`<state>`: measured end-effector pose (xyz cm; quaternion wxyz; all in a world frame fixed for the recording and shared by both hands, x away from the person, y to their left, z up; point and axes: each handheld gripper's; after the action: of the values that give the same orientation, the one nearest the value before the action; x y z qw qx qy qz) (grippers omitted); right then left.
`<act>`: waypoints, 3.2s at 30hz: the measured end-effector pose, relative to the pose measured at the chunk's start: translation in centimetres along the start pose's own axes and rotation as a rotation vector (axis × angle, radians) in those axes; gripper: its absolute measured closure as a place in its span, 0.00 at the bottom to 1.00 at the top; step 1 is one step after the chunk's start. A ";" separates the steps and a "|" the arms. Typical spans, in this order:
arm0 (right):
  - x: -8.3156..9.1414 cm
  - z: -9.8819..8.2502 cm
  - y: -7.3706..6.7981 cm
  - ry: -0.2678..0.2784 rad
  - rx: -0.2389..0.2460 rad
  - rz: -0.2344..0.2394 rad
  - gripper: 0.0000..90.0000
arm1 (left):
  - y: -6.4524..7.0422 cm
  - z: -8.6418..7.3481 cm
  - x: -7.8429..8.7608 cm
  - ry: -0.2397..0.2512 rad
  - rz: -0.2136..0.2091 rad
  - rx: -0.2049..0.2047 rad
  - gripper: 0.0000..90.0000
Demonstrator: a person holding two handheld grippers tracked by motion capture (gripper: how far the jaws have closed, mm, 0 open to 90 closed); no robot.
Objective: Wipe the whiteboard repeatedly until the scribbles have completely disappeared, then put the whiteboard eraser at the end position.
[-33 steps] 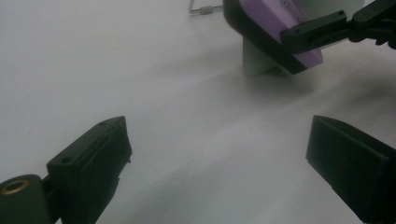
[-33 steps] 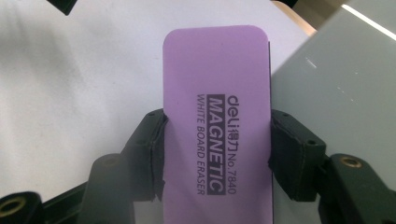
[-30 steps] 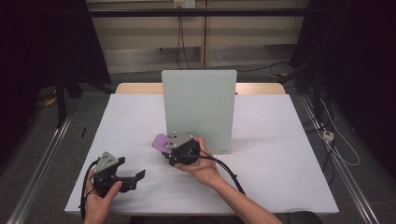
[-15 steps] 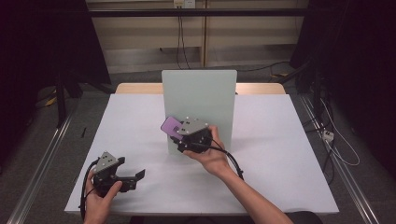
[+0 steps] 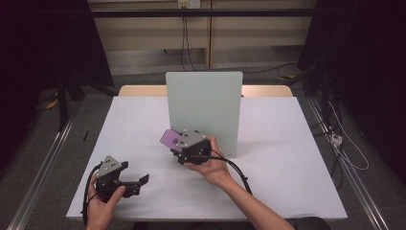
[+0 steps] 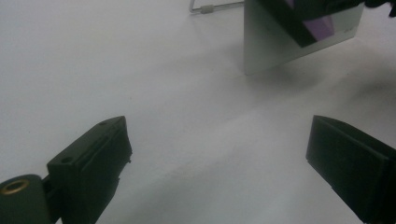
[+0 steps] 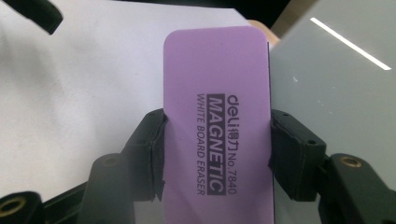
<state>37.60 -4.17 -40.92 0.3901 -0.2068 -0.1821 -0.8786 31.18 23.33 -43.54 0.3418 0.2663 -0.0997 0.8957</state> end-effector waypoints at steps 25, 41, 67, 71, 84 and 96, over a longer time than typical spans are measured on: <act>-1.0 0.0 -0.7 -0.012 -0.013 0.039 0.46 | -0.1 -0.1 0.1 0.003 -0.003 0.006 0.07; 2.5 0.2 2.1 0.042 -0.063 -0.005 0.46 | -0.3 -0.4 0.0 -0.003 -0.011 0.020 0.07; 8.1 -2.9 5.3 -0.021 -0.163 -0.040 0.46 | -0.2 -0.1 0.1 -0.003 -0.005 0.011 0.07; 8.2 -3.1 5.2 -0.038 -0.157 -0.029 0.46 | -0.2 -0.1 0.1 -0.002 -0.004 0.015 0.07; 8.9 -4.2 5.6 -0.123 -0.209 0.064 0.46 | -0.4 -0.3 0.0 -0.007 -0.016 0.029 0.07; 9.7 -5.2 5.1 -0.163 -0.220 0.132 0.46 | -0.1 -0.1 0.2 0.004 -0.013 0.022 0.07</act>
<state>34.44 -15.83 -39.65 0.4059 -0.3304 -0.1016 -0.8460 31.07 23.54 -43.52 0.3447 0.2690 -0.0873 0.8951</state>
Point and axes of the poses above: each handheld gripper's, and its own axes: x roughly backward along the jaws, z roughly out of its top, y roughly to its right, and after that the axes turned 8 degrees about -x, right-handed
